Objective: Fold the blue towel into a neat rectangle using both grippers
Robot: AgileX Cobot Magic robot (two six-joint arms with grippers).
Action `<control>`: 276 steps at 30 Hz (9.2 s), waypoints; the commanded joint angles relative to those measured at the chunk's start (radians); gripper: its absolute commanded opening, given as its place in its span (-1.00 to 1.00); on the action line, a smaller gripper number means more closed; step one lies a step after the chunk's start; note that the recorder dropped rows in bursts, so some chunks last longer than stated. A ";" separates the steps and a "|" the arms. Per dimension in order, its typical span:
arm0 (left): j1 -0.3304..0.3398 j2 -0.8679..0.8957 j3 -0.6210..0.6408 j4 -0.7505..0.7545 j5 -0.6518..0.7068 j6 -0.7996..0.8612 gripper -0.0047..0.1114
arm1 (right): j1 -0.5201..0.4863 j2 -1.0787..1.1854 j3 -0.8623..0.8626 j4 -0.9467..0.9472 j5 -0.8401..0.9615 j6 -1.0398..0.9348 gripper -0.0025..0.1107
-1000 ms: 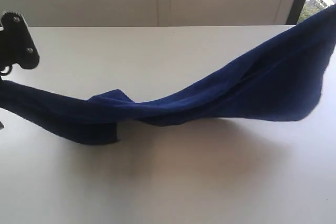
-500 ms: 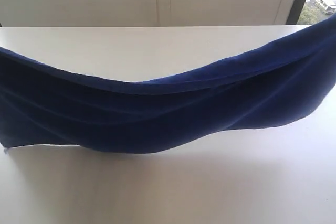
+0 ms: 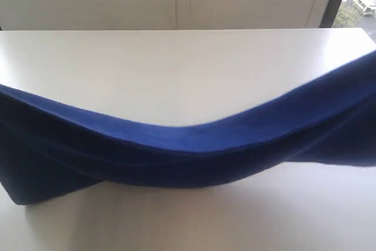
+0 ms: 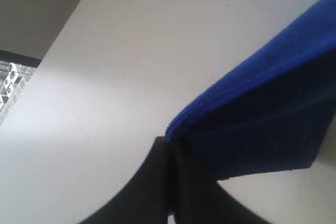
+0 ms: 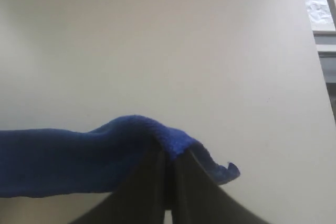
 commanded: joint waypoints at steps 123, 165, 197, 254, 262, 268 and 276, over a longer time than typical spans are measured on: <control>0.242 0.859 -0.112 0.326 -0.594 -0.503 -0.92 | 0.042 0.970 0.326 -0.570 -0.981 -1.208 -0.71; 0.279 0.859 -0.114 0.337 -0.602 -0.492 -0.92 | 0.042 1.032 0.154 -0.533 -1.135 0.060 -0.96; 0.302 1.149 -0.334 0.339 -0.639 -0.498 -0.92 | 0.030 1.236 -0.085 -0.533 -1.099 0.371 -0.96; 0.412 1.294 -0.464 0.184 -0.563 -0.519 -0.47 | -0.016 1.292 -0.089 -0.541 -1.121 0.450 -0.49; 0.412 1.201 -0.464 0.175 -0.497 -0.534 0.28 | -0.016 1.209 -0.089 -0.541 -1.037 0.450 -0.11; 0.411 1.107 -0.464 0.064 -0.373 -0.505 0.27 | -0.016 1.117 -0.089 -0.522 -0.850 0.450 -0.12; 0.411 1.007 -0.462 -0.359 -0.190 -0.127 -0.01 | -0.016 0.995 -0.029 -0.288 -0.735 0.221 -0.16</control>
